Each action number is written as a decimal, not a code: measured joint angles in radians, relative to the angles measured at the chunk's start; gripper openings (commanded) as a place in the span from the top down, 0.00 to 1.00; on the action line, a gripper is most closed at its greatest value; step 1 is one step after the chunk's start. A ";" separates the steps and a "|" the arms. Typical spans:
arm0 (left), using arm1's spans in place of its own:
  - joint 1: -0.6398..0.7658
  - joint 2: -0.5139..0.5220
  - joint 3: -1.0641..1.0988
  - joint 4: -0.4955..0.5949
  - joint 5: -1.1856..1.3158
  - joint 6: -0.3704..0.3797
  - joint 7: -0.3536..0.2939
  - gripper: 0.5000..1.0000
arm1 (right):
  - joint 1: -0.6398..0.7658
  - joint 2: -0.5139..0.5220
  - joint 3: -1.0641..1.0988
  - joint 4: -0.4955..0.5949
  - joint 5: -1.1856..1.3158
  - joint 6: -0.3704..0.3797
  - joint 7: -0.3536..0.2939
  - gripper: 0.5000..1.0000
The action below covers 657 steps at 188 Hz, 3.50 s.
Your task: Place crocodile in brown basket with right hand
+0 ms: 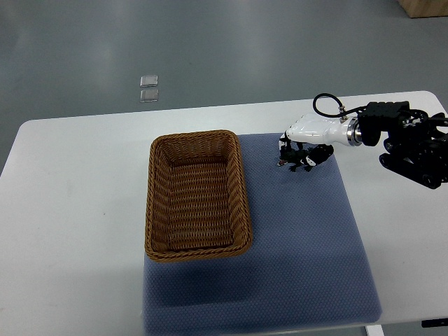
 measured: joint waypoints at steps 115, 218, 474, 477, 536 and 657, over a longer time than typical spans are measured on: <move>0.000 0.000 0.000 0.000 0.000 0.000 0.000 0.00 | 0.044 -0.002 0.000 0.124 -0.003 -0.059 0.000 1.00; 0.000 0.000 0.000 0.000 0.000 0.000 0.000 0.00 | 0.144 0.024 0.000 0.259 -0.004 -0.164 0.038 1.00; 0.000 0.000 0.000 0.000 0.000 0.000 0.000 0.00 | 0.058 0.084 0.119 0.260 0.085 -0.297 0.120 0.15; 0.000 0.000 0.000 0.000 0.000 0.000 0.000 0.00 | 0.054 0.079 0.127 0.258 0.100 -0.289 0.119 0.15; 0.000 0.000 0.000 0.000 0.000 0.000 0.000 0.00 | -0.087 0.010 0.419 0.138 0.419 -0.052 0.049 0.15; 0.000 0.000 0.000 0.000 0.000 0.000 0.000 0.00 | -0.374 0.067 0.918 0.006 0.984 0.127 -0.222 0.15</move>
